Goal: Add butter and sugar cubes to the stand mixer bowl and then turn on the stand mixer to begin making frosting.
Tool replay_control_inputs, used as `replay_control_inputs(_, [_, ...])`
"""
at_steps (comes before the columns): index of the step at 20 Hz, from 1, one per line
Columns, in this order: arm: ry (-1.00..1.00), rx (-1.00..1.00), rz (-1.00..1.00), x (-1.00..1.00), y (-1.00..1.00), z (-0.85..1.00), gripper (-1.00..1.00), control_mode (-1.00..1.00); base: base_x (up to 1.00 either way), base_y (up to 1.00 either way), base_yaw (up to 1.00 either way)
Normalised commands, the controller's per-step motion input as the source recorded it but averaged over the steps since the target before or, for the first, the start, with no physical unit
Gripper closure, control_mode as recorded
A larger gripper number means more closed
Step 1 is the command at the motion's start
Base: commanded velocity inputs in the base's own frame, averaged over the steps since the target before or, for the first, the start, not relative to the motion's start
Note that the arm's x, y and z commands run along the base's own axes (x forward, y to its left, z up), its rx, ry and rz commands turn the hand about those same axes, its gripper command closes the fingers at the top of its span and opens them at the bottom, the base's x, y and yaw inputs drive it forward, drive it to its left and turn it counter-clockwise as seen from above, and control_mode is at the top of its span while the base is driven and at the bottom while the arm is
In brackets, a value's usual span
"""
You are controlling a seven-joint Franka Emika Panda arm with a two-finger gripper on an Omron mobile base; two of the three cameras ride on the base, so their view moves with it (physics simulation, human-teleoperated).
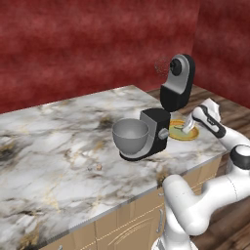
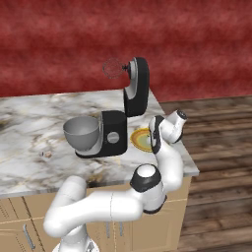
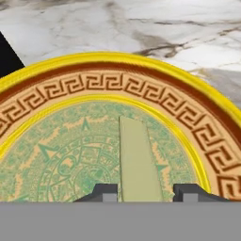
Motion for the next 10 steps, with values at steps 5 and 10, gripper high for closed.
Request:
replay_control_inputs(5, [-0.01, 0.05, 0.0, -0.65, 0.0, -0.34, 1.0, -1.0, 0.0, 0.0, 0.0])
replay_control_inputs(10, [-0.13, 0.09, 0.05, -0.67, 0.0, 0.01, 1.0, -1.0, 0.0, 0.0, 0.0])
